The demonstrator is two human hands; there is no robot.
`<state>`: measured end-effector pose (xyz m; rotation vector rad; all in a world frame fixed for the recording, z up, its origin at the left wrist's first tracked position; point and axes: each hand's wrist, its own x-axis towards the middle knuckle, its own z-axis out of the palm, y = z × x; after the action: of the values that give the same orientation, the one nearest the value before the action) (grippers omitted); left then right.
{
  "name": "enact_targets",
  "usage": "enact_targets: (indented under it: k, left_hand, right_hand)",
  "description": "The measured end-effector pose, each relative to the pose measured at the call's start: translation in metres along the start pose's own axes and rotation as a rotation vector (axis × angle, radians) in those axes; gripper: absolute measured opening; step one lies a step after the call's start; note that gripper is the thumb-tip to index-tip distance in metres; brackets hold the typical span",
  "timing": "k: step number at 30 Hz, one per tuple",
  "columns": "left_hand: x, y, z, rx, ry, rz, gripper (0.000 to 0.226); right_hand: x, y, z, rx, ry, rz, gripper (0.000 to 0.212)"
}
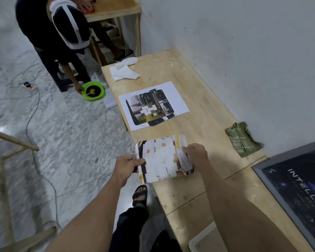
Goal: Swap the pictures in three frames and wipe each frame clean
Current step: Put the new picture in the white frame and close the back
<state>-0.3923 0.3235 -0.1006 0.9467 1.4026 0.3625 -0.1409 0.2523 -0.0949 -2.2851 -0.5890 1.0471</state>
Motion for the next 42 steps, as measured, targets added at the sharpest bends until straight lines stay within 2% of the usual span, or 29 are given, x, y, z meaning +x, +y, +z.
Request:
enact_targets:
  k: [3,7,11,16,20,23,27,30,34,38,42]
  left_hand:
    - [-0.015,0.010,-0.001,-0.006,-0.071,-0.003,0.013]
    - [-0.035,0.018,0.013,0.043,-0.103,0.039,0.011]
    - [-0.066,0.026,0.052,0.128,-0.185,0.090,0.011]
    - [-0.104,0.018,0.115,0.332,-0.423,0.110,0.016]
    - [-0.123,-0.014,0.156,0.541,-0.598,0.111,0.016]
    - [-0.132,-0.045,0.175,0.660,-0.671,0.088,0.013]
    - [-0.144,-0.076,0.181,0.709,-0.671,0.090,0.007]
    - [-0.143,-0.091,0.177,0.714,-0.639,0.079,0.021]
    - [-0.147,-0.094,0.179,0.675,-0.548,0.102,0.006]
    - [-0.150,-0.089,0.189,0.699,-0.496,0.150,0.004]
    - [-0.151,-0.084,0.200,0.754,-0.460,0.201,0.014]
  right_hand:
    - [-0.017,0.004,-0.019,0.217,-0.055,0.038,0.038]
    - [-0.056,0.021,-0.050,0.341,-0.014,0.069,0.016]
    - [-0.106,0.064,-0.087,0.475,0.112,0.136,0.019]
    - [-0.184,0.144,-0.117,0.588,0.312,0.304,0.017]
    - [-0.246,0.205,-0.107,0.800,0.358,0.493,0.011]
    - [-0.287,0.243,-0.081,0.886,0.539,0.623,0.012]
    - [-0.322,0.270,-0.055,0.979,0.661,0.698,0.013]
    - [-0.326,0.277,-0.044,0.952,0.695,0.697,0.013]
    - [-0.318,0.273,-0.045,0.942,0.774,0.712,0.012]
    - [-0.306,0.268,-0.048,0.971,0.764,0.740,0.008]
    - [-0.296,0.270,-0.054,0.955,0.680,0.769,0.009]
